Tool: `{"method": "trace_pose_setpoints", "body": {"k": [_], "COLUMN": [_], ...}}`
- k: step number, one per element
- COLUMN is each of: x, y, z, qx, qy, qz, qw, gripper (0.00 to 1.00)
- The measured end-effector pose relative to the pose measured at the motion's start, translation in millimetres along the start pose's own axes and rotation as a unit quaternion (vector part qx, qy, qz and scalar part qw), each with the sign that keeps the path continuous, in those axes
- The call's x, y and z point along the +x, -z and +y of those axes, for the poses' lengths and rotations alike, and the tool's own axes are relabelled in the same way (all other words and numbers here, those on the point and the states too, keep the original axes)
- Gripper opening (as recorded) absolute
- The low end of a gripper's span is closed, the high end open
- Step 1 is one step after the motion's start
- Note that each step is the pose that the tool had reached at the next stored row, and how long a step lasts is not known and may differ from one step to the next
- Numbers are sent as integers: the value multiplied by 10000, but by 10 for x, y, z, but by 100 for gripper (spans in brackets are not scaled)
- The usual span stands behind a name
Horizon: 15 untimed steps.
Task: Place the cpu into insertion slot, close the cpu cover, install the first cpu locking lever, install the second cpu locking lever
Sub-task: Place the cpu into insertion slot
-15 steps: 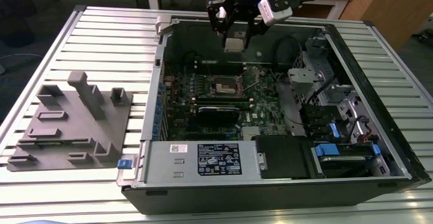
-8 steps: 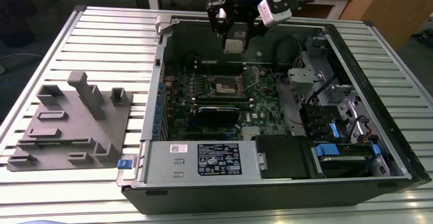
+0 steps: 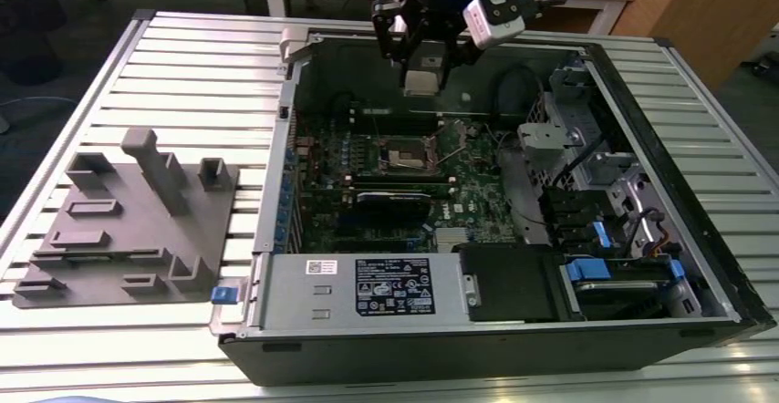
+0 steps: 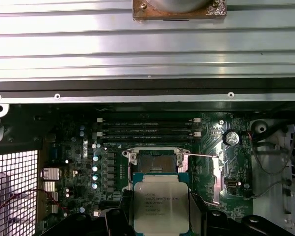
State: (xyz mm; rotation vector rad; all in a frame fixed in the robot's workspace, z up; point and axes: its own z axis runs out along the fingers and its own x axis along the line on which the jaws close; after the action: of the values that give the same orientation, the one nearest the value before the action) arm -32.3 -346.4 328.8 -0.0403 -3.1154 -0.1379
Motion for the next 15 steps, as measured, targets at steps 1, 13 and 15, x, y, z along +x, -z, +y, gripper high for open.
{"method": "trace_pose_setpoints", "body": {"k": [1, 13, 15], "x": [0, -3, -3], "y": [-5, -113, -131], "z": [0, -10, -12], "qx": [-2, 0, 0], "qy": [0, 0, 0], "qz": [-1, 0, 0], "qw": [10000, 10000, 10000], "gripper": [54, 54, 54]}}
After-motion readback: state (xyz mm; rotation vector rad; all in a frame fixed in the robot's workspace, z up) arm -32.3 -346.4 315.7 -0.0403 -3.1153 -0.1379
